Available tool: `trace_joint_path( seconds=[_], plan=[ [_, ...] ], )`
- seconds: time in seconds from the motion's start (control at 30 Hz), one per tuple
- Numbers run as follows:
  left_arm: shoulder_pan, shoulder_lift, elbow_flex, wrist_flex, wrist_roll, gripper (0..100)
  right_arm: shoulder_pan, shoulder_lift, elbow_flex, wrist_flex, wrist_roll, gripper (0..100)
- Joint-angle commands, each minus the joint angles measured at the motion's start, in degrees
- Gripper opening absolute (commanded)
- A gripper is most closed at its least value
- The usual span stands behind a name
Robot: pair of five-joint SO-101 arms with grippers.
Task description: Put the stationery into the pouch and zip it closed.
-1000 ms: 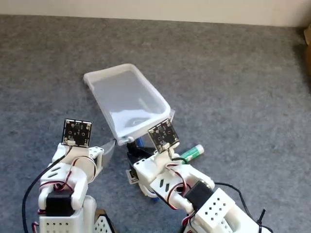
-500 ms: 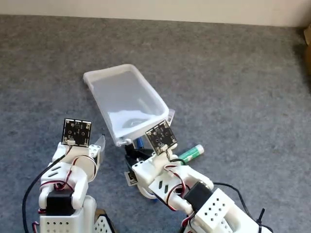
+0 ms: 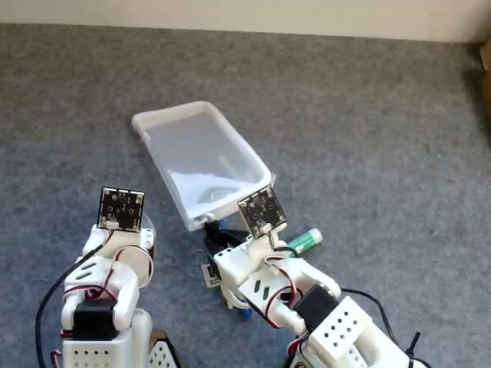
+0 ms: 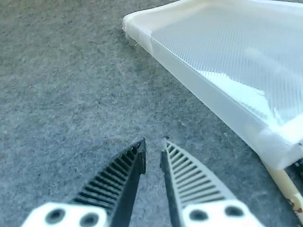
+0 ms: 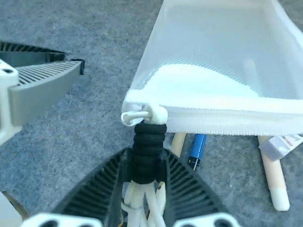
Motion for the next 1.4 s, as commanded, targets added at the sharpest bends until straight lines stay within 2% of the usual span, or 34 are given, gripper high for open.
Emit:
trace_joint_path(
  seconds=[0.0,0.13,0.4,0.57,0.77,1.03,1.23,1.37],
  plan=[
    [4.44,-0.75,-3.91,3.25,0.35,15,-0.40,-1.63,-1.27,-1.01,0.88,0.4],
    [7.87,-0.75,-8.84,10.90,1.32,31,-0.75,-1.63,-1.45,-1.01,0.88,0.4],
    [11.21,-0.66,-9.19,11.69,2.73,30,-0.75,-1.63,-1.54,-1.01,0.79,0.4],
    [10.86,-0.66,-5.05,5.63,2.90,30,-0.75,-1.63,-1.54,-1.01,0.79,0.4],
    [4.79,-0.57,0.22,-3.52,2.64,24,-0.75,-1.63,-1.10,-0.92,0.79,0.4],
    [4.44,-0.57,0.75,-3.78,2.64,22,-0.75,-1.63,-1.10,-0.92,0.79,0.4],
    [4.62,-0.57,0.40,-4.04,2.55,7,-0.40,-1.71,-1.10,-0.92,0.88,0.4],
    [4.44,-0.66,0.31,-3.78,2.55,4,-0.31,-1.71,-1.54,1.36,0.88,0.4]
  ],
)
